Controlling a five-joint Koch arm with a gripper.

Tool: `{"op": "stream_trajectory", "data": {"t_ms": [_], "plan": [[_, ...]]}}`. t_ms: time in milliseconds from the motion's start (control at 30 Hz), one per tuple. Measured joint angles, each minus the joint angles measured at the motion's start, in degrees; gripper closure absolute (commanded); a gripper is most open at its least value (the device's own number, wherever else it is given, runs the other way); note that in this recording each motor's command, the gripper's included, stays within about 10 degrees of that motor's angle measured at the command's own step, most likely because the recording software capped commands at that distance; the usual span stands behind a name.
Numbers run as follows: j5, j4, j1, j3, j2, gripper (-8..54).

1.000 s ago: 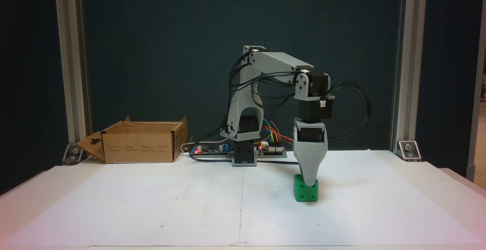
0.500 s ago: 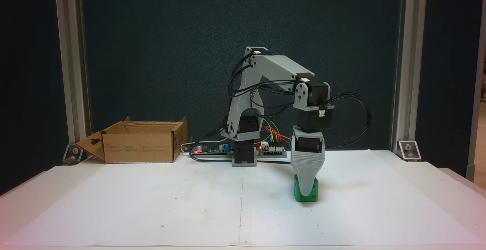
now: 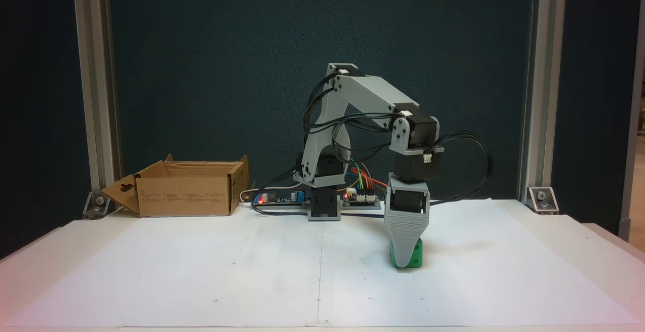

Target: Grasp a green dice and put it in the bin.

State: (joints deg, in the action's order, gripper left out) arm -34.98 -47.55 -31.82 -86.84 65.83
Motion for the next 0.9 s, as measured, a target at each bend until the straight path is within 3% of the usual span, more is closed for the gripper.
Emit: {"op": "stream_trajectory", "data": {"t_ms": [100, 333, 733, 900], "plan": [[-0.1, 0.4, 0.0, 0.0, 0.0, 15.2], [-0.1, 2.3, 0.0, 0.0, -0.4, 33.6], [0.0, -0.4, 1.1, 0.7, -0.4, 33.6], [-0.1, -15.6, 4.1, 17.1, 1.6, 33.6]]}}
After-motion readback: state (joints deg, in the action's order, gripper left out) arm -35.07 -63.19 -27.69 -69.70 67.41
